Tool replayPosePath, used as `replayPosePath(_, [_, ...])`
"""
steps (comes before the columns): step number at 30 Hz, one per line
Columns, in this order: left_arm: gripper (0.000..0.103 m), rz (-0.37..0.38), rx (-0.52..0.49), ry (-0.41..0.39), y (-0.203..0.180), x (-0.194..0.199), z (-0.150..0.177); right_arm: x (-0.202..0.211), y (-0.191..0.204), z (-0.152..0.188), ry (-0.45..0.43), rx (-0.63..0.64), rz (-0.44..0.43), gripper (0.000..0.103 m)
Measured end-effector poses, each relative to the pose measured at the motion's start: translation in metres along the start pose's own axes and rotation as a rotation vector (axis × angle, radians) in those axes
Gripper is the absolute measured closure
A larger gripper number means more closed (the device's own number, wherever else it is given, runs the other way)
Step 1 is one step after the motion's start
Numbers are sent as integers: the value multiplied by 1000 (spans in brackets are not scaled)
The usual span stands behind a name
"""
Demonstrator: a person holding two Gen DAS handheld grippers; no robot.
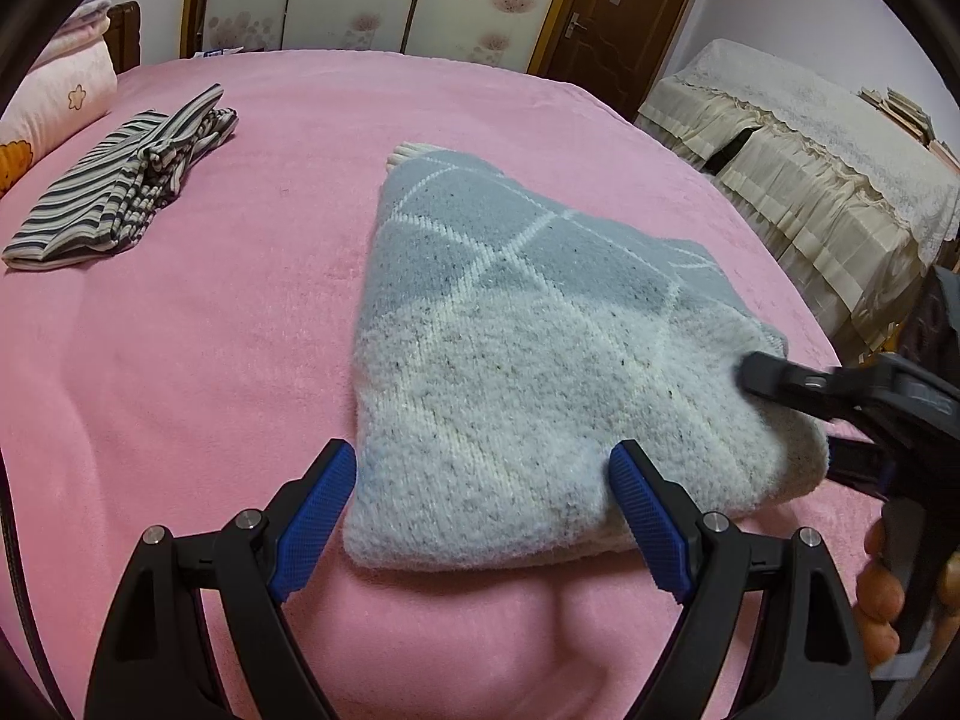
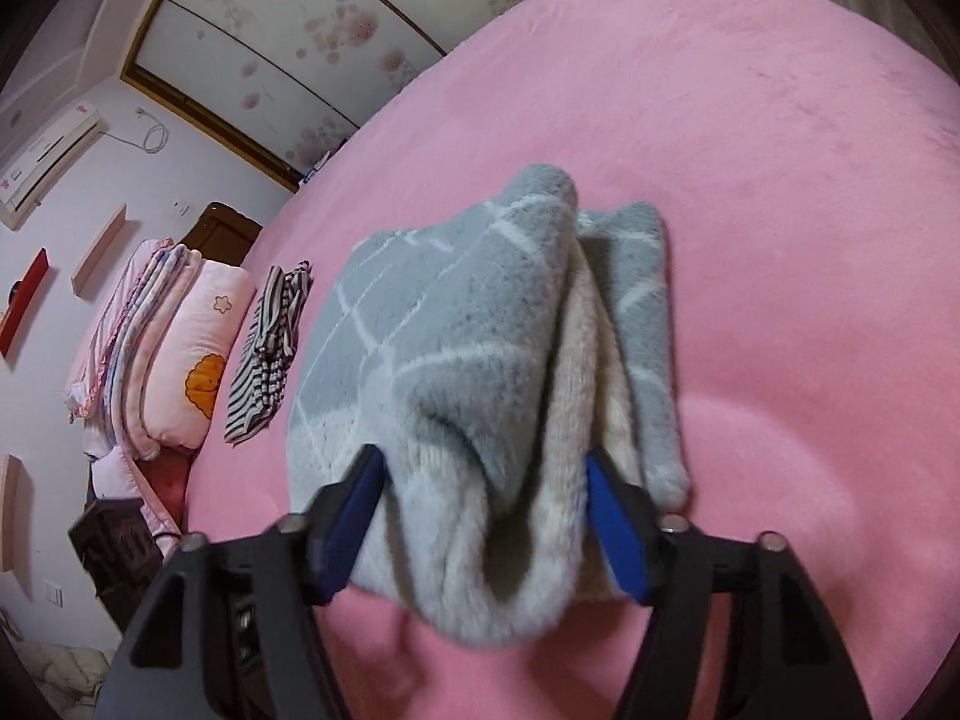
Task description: Fold small clothes
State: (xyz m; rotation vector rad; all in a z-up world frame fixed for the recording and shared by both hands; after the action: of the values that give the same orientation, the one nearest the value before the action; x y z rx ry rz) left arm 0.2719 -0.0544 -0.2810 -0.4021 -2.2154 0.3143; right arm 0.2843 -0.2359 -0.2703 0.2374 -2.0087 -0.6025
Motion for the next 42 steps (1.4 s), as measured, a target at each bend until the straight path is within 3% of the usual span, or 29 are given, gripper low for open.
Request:
replayPosePath(2, [18, 2, 2, -1, -1, 1, 0, -5, 4, -4, -4, 27, 3, 65])
replayPosePath(4, [18, 6, -2, -4, -3, 3, -1, 3, 13, -7, -65, 93, 35, 72])
replayPosePath(10, [13, 31, -21, -12, -12, 6, -4, 42, 11, -5, -188, 156, 99, 75])
replayPosePath(14, [13, 42, -30, 23, -16, -3, 6, 33, -20, 9, -155, 114, 141, 75])
replayPosePath(17, [13, 31, -45, 48, -16, -9, 13, 14, -38, 20, -106, 61, 123, 73])
replayPosePath(23, [13, 34, -22, 55, -12, -7, 13, 22, -35, 18, -139, 81, 147, 52])
replayPosePath(28, [13, 30, -32, 52, -13, 3, 8, 39, -26, 13, -182, 123, 168, 52])
replayPosePath(32, [13, 50, -47, 35, -20, 18, -4, 59, -15, 5, -266, 170, 221, 52])
replayPosePath(37, [13, 97, -110, -22, -37, 28, -39, 72, 18, -14, -363, 287, 236, 53])
replayPosePath(38, [13, 109, -115, -29, -41, 26, -48, 69, 24, -18, -361, 302, 230, 56])
replayPosePath(40, [13, 163, -104, -28, -51, 18, -63, 57, 38, -25, -335, 327, 192, 81])
replayPosePath(42, [13, 224, -82, -7, -59, 6, -72, 41, 49, -29, -302, 347, 157, 91])
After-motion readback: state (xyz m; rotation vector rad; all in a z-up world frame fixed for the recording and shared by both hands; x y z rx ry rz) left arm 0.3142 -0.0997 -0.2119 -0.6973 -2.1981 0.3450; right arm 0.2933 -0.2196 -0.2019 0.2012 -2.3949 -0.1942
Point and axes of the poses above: each gripper's, at about its wrist camera, not at the fingertips, and x roughly against the way its jaws point, y to its left, z to its underside, the point moved 10 cm from there along -x, roughly the way its jaws point, and after that the axes turned 9 degrees about z, right-handed, at the moved point
